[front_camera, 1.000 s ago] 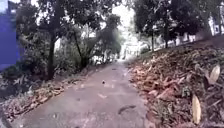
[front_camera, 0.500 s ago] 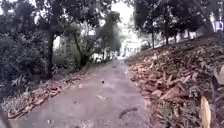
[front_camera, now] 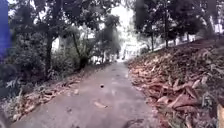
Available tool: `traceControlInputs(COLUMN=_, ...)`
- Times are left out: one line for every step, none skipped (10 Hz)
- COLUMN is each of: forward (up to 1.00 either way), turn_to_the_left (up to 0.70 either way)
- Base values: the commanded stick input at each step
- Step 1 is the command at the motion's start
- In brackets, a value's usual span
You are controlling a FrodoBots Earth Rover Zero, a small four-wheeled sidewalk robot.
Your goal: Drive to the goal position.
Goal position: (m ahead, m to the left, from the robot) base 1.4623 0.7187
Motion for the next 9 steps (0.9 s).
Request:
traceControlInputs(forward=1.00, turn_to_the_left=0.00)
traceControlInputs(forward=1.00, turn_to_the_left=0.00)
traceControlInputs(forward=1.00, turn_to_the_left=0.00)
traceControlInputs(forward=1.00, turn_to_the_left=0.00)
traceControlInputs(forward=1.00, turn_to_the_left=0.00)
traceControlInputs(forward=1.00, turn_to_the_left=0.00)
traceControlInputs(forward=1.00, turn_to_the_left=0.00)
traceControlInputs(forward=1.00, turn_to_the_left=0.00)
traceControlInputs(forward=1.00, turn_to_the_left=0.00)
